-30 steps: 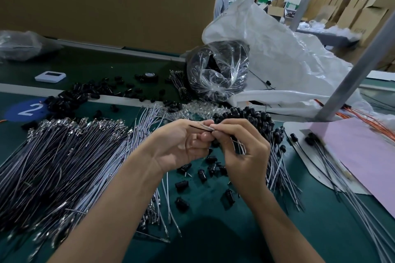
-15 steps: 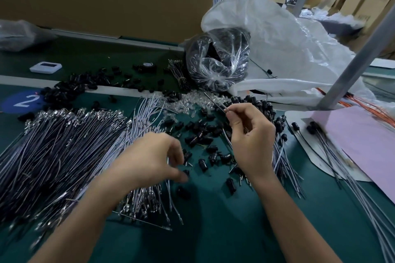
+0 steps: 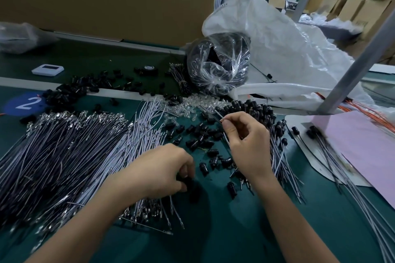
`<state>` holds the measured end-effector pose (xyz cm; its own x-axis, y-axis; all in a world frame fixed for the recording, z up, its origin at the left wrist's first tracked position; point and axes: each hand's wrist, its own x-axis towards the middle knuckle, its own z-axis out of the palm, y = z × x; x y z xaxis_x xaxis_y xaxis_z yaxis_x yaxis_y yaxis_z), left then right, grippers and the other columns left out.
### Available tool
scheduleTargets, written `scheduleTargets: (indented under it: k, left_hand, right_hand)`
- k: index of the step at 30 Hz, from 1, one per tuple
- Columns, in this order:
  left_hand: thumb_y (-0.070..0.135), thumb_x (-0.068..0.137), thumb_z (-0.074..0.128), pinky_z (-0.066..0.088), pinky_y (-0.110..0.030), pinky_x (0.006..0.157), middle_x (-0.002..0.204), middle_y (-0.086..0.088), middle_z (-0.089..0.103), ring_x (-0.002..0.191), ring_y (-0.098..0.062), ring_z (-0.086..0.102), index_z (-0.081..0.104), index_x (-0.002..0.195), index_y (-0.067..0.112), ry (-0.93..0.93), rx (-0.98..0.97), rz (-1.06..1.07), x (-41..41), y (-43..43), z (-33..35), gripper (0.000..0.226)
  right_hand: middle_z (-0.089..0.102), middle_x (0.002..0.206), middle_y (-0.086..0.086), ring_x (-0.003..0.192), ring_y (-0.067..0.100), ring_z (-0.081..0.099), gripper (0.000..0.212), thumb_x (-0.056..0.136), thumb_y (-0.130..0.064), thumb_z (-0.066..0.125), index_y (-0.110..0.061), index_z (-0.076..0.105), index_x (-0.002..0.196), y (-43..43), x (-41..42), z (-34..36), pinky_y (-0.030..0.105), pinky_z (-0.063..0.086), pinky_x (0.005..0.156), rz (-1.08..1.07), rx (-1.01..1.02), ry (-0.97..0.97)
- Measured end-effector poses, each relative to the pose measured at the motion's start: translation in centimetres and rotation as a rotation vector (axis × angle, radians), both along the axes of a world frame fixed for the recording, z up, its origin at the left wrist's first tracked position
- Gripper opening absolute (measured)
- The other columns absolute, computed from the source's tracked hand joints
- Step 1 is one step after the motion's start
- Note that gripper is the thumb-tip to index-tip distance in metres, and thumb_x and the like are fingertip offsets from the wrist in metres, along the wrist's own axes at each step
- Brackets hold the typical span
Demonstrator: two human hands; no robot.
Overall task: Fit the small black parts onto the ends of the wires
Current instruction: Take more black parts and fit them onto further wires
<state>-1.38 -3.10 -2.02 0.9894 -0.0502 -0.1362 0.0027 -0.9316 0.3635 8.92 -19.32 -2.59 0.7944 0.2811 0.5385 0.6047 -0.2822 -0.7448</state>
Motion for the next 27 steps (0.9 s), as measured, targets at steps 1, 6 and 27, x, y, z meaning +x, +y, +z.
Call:
scheduleTargets:
  k: [1,6,27]
  left_hand:
    - [0.032,0.083,0.075,0.049,-0.026,0.081,0.095,0.02,0.057,0.086,-0.005,0.053,0.067,0.101,0.034,-0.009,-0.009,-0.015,-0.1,0.0,-0.2,0.021]
    - [0.016,0.086,0.073,0.047,-0.008,0.067,0.084,0.018,0.064,0.079,0.0,0.061,0.069,0.096,0.031,-0.152,-0.321,0.099,0.7,0.0,-0.5,0.019]
    - [0.007,0.069,0.068,0.057,-0.018,0.061,0.089,-0.012,0.076,0.08,-0.017,0.075,0.067,0.099,0.002,-0.374,-1.922,0.58,2.5,0.0,-0.3,0.031]
  right_hand:
    - [0.064,0.077,-0.007,0.064,0.001,0.054,0.007,0.092,-0.008,0.065,-0.012,0.07,0.089,0.0,0.0,0.0,0.012,0.042,0.059,0.001,0.005,0.013]
    - [0.064,0.071,-0.006,0.059,0.001,0.053,0.007,0.091,-0.009,0.066,-0.012,0.07,0.086,0.1,0.0,0.0,0.014,0.042,0.056,0.024,0.043,0.064]
    - [0.065,0.08,-0.005,0.071,0.009,0.06,0.007,0.088,-0.009,0.07,-0.014,0.071,0.084,0.3,-0.4,0.0,0.011,0.044,0.063,0.046,-0.066,-0.095]
